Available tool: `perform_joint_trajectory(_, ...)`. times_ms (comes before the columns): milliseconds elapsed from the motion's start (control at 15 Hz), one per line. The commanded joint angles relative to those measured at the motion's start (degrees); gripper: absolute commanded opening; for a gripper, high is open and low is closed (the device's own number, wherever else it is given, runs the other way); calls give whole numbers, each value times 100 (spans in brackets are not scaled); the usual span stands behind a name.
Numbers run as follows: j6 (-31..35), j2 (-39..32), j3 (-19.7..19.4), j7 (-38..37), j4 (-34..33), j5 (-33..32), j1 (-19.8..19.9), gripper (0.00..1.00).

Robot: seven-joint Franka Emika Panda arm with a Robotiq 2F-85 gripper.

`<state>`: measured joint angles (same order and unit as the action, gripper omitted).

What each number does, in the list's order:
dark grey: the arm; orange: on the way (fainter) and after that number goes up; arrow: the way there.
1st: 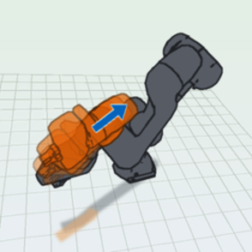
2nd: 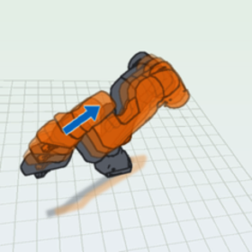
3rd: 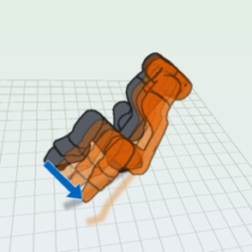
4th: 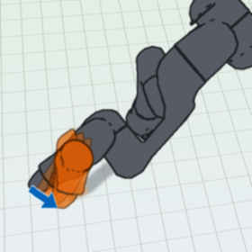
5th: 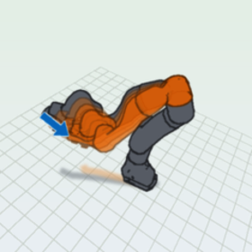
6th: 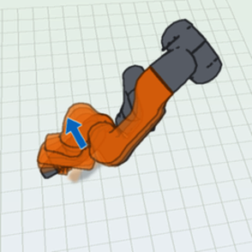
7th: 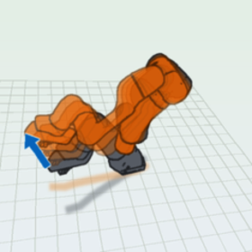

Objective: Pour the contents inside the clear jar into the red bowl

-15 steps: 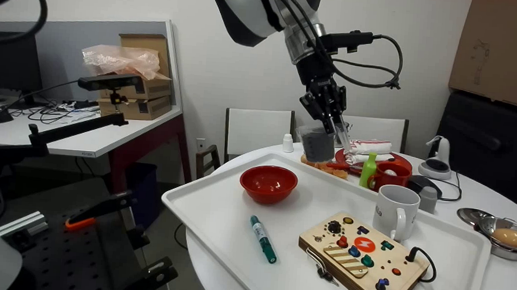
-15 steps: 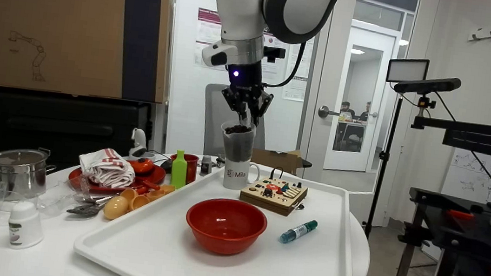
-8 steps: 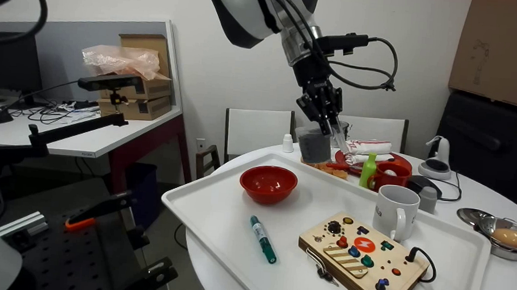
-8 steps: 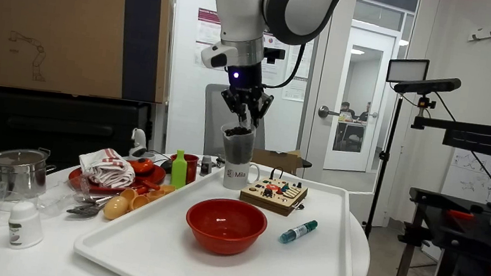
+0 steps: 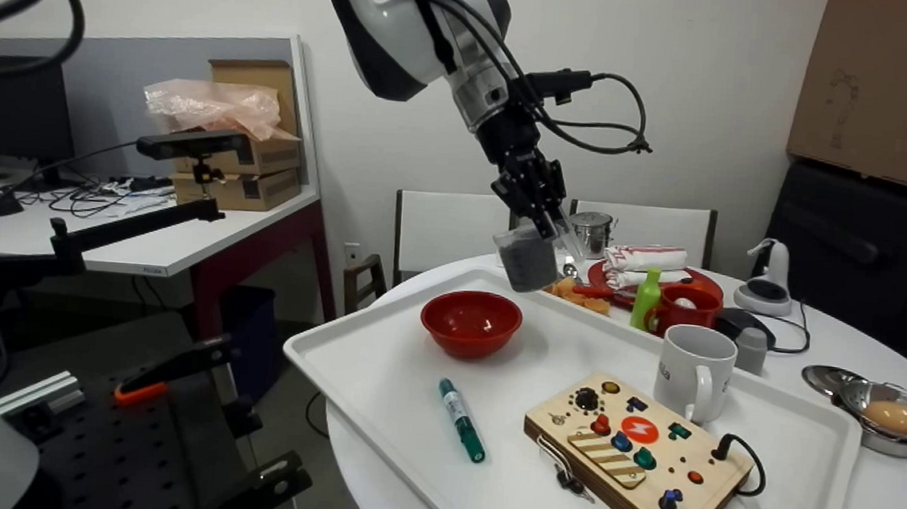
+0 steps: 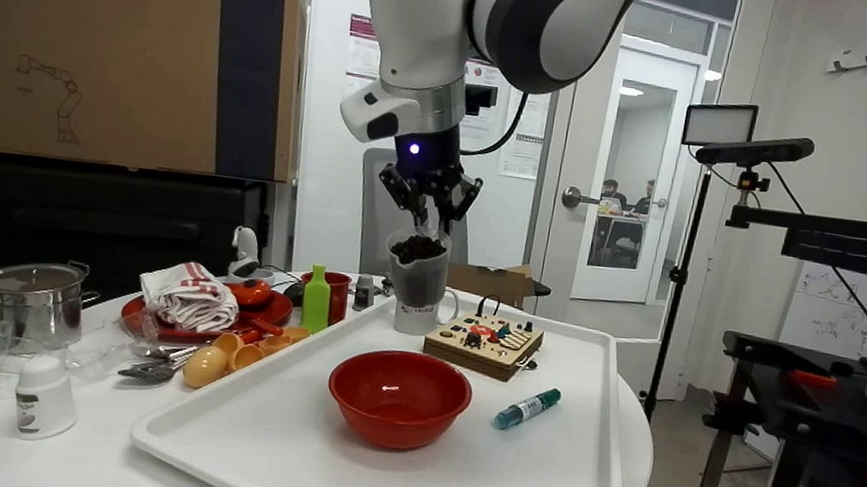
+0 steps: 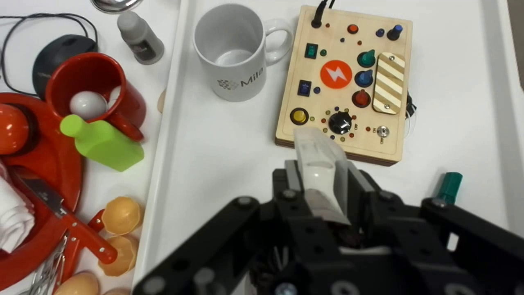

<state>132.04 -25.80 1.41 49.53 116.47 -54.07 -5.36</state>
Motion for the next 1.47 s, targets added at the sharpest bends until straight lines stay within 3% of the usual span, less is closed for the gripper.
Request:
perform_joint_trajectory(0,-360,193,17,-596,201,-784,-208,16)
perform_joint_trajectory(400,-695,229,315,-740,397,-1284,-231,16)
perform_joint_trajectory(800,-1462,198,446,-1180,531,-2031,-449,16)
perform_joint_trajectory(1400,-2212,147,720,-1451,612,-2573,-564,16)
